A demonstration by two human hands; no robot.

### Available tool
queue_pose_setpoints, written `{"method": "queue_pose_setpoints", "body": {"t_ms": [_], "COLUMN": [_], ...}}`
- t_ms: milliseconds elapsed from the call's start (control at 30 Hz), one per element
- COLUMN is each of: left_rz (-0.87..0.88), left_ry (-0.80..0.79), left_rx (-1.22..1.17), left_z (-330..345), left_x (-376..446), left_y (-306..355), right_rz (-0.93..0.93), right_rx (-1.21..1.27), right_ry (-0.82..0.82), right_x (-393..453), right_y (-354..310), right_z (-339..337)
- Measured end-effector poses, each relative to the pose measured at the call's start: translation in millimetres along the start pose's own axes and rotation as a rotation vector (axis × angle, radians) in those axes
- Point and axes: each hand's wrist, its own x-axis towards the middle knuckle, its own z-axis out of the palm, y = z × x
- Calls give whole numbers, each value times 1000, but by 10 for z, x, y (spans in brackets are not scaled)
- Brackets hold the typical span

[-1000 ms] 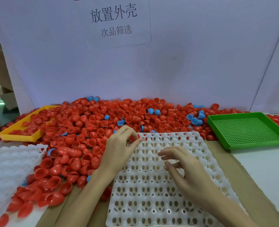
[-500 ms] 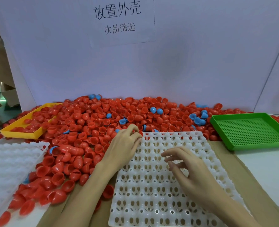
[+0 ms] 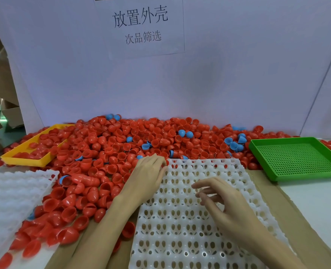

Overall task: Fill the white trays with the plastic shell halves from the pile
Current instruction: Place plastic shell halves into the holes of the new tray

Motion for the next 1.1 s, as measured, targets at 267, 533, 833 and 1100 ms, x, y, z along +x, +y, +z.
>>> {"method": "queue_pose_setpoints", "body": {"t_ms": [267,533,833,1100], "left_rz": [-89,-135,-97,-42], "left_ry": [-13,46,146,153], "left_rx": [-92,-181,-130,-143], "left_z": [-47,-118,-264,-338], "left_x": [-25,-49,-96,-168], "left_y": [40,-3,-29,55], "right_rz": [34,293,111,178], "right_rx": [97,552,-168,-621], "right_ry": [18,-46,110,-120], "right_x": [15,138,940,1519], "right_y": [-11,-80,185,556], "right_z": [-10,-248,-200,20]}}
